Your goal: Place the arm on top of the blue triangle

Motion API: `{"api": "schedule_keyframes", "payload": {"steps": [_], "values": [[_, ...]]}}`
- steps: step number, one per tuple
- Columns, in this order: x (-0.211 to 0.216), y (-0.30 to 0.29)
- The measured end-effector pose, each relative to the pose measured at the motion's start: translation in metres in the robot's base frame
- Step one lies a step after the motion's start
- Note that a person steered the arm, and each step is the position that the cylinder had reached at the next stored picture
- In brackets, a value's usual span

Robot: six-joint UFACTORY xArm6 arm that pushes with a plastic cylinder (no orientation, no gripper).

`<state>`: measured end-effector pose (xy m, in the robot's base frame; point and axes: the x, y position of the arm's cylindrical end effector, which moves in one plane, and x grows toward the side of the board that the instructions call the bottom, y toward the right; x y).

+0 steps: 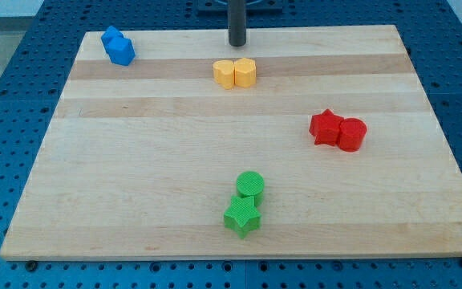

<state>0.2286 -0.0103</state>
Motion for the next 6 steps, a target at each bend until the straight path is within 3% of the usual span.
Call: {"api": "schedule_keyframes", "payload": {"steps": [3,4,6], "values": [[0.108,-0.143],[0.115,-0.209],[0.023,-0.260]]}}
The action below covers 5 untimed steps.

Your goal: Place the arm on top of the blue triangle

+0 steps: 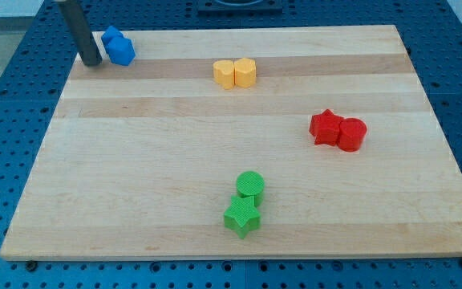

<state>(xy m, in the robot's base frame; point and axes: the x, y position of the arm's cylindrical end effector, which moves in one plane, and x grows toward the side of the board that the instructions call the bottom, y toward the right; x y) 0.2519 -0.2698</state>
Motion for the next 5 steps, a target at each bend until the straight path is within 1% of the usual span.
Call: {"api": "schedule_keyframes", "payload": {"steps": [1,2,4,5], "values": [[-0.058,-0.015],[-0.061,-0.011],[-0.060,0.046],[-0.055,0.050]]}}
